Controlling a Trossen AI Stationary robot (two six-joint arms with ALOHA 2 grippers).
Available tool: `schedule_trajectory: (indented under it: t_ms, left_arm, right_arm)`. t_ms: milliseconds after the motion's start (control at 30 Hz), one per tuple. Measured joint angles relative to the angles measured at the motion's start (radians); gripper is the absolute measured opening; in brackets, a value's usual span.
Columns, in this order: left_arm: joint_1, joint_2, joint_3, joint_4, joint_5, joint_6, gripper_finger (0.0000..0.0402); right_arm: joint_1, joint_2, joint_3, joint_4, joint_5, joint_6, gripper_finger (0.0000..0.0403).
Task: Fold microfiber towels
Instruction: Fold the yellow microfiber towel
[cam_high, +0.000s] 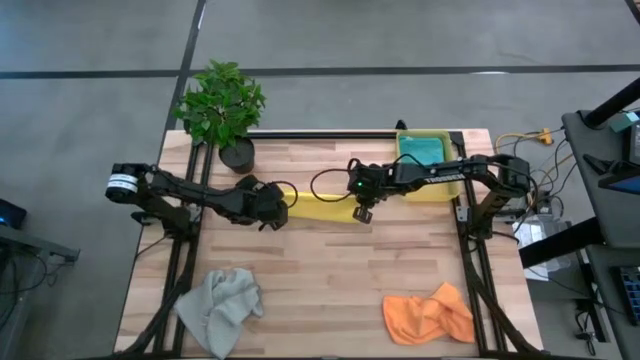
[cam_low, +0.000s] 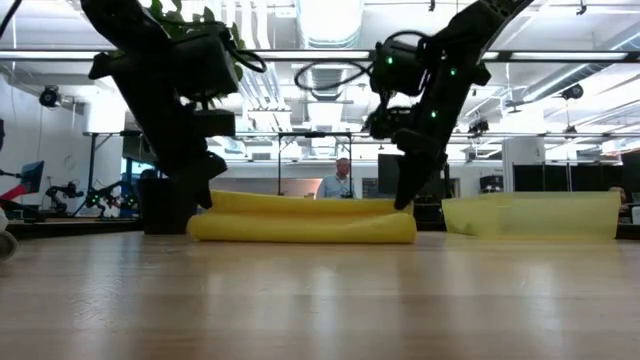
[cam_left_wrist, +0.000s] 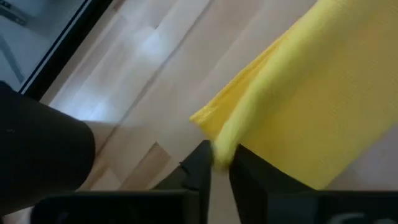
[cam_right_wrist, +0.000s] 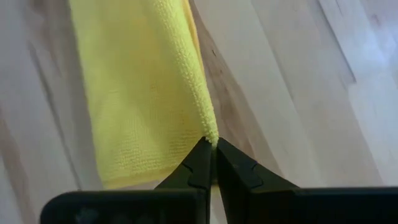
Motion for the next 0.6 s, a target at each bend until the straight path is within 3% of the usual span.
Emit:
schedule_trajectory:
  t_ms: [200,367,467,600]
  left_arm:
    - [0.026,0.000,0.007,0.010,-0.075,0.023,0.0131]
    - [0.032,-0.036,0.016,0.012,-0.095,0.019,0.0189]
    - [0.032,-0.047,0.016,0.010,-0.036,0.016,0.0196]
    - [0.032,-0.029,0.000,0.004,0.014,-0.011,0.0172]
  right_arm:
    - [-0.036,0.018,-0.001,-0.024,0.009,0.048,0.0059]
    - [-0.048,-0.037,-0.001,-0.026,0.109,0.074,0.0101]
    - [-0.049,-0.089,-0.001,-0.027,0.120,0.075,0.0119]
    - [-0.049,-0.157,-0.001,-0.029,0.109,0.120,0.0132]
